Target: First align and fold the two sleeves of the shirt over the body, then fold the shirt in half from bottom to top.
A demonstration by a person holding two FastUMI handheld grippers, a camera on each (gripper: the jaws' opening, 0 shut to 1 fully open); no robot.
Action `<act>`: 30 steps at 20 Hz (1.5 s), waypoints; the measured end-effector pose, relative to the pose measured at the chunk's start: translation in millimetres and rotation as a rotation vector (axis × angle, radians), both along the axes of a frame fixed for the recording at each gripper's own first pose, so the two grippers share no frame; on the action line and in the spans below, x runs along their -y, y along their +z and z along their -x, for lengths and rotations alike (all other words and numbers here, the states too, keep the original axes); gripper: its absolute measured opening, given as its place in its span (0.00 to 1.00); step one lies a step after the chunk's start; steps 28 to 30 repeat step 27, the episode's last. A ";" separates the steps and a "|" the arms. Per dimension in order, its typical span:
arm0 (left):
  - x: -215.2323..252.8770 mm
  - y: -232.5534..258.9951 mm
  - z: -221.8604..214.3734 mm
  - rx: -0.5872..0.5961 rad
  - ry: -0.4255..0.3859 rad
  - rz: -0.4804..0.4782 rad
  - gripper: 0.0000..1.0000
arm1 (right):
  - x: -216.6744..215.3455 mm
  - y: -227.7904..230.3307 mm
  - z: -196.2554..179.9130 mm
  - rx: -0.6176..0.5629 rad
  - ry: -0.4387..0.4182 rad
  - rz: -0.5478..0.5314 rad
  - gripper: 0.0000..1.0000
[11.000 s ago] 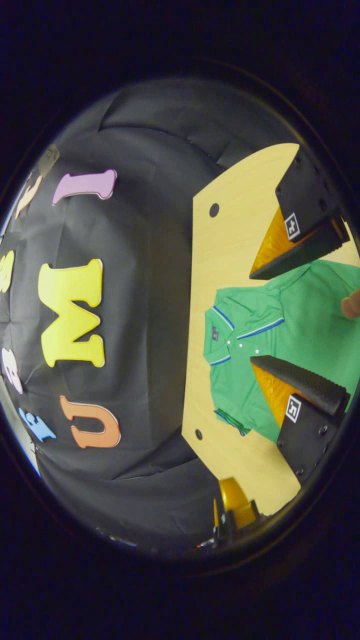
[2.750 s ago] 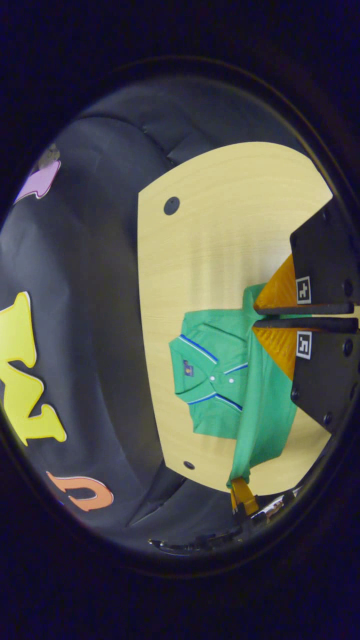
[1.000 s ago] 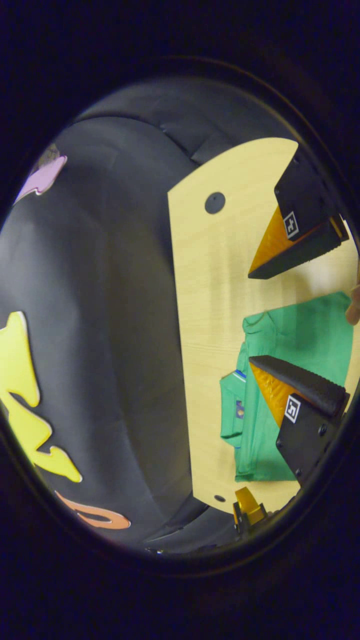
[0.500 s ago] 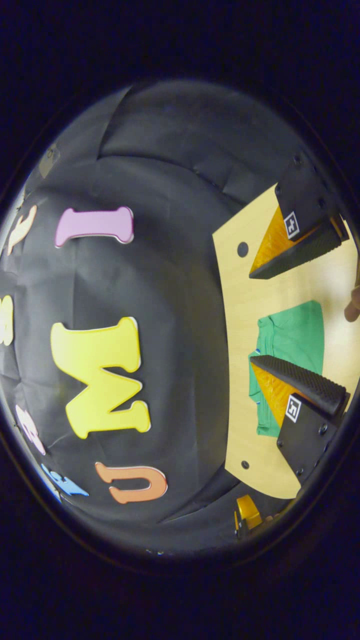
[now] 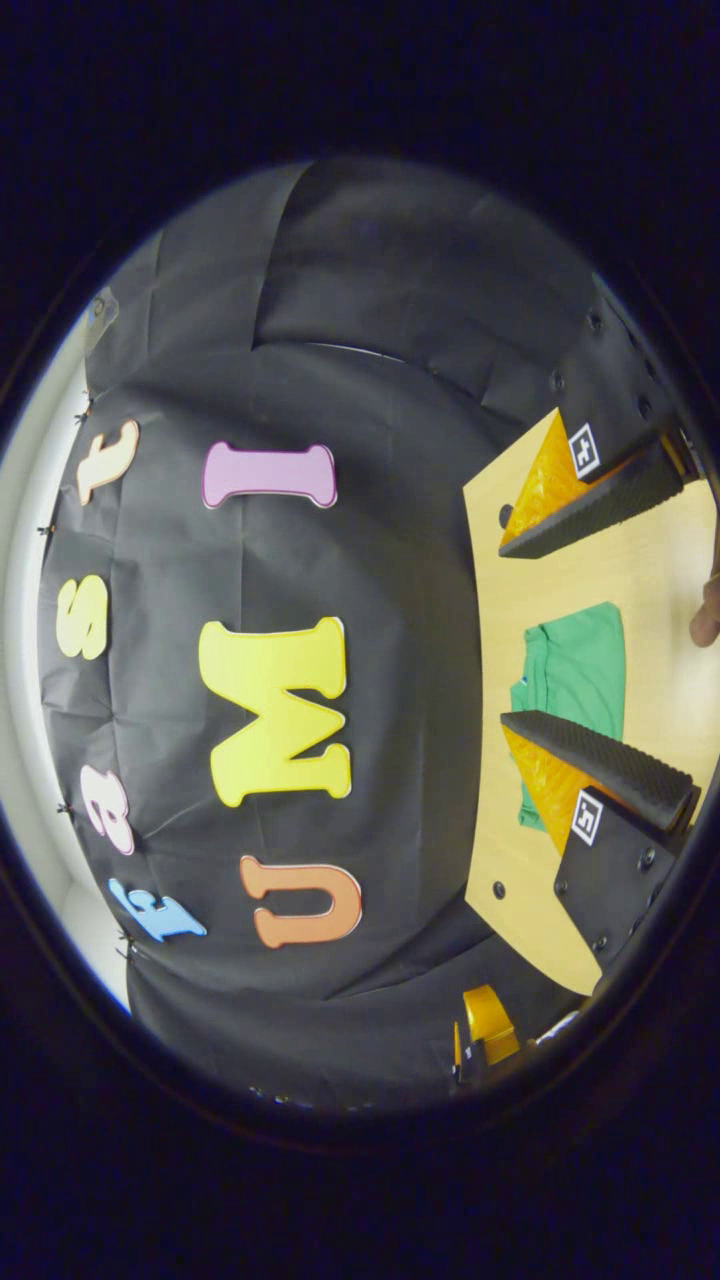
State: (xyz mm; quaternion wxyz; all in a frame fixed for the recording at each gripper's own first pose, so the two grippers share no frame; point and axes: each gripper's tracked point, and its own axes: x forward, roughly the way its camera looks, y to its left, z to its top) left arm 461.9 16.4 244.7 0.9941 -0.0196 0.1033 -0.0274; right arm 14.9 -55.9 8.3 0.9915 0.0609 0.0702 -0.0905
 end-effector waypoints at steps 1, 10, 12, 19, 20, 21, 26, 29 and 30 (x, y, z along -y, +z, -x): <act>-3.6 -0.5 6.2 0.010 0.008 0.010 0.97 | -0.5 -3.4 6.8 0.000 -0.002 -0.008 0.93; -2.7 -9.7 43.3 0.049 0.022 -0.024 0.98 | -33.4 -16.8 42.7 0.010 0.049 0.010 0.96; 1.2 -6.3 43.9 0.070 0.012 -0.025 0.97 | -38.2 -13.8 40.5 0.024 0.060 0.024 0.96; 2.5 -3.8 43.1 0.081 0.006 -0.031 0.97 | -43.9 -10.5 37.8 0.040 0.072 0.057 0.93; 3.4 -5.4 43.3 0.078 0.003 -0.030 0.98 | -45.1 -10.8 37.5 0.042 0.074 0.062 0.96; 3.6 -5.3 44.5 0.076 0.001 -0.029 0.98 | -46.7 -10.3 37.9 0.042 0.076 0.064 0.93; 5.9 -6.1 43.7 0.079 -0.009 -0.030 0.98 | -54.0 -11.9 38.1 0.041 0.091 0.078 0.93; 6.8 -5.9 44.9 0.080 -0.012 -0.030 0.98 | -55.3 -12.9 38.5 0.038 0.091 0.080 0.96; 6.8 -5.9 44.9 0.080 -0.012 -0.030 0.98 | -55.3 -12.9 38.5 0.038 0.091 0.080 0.96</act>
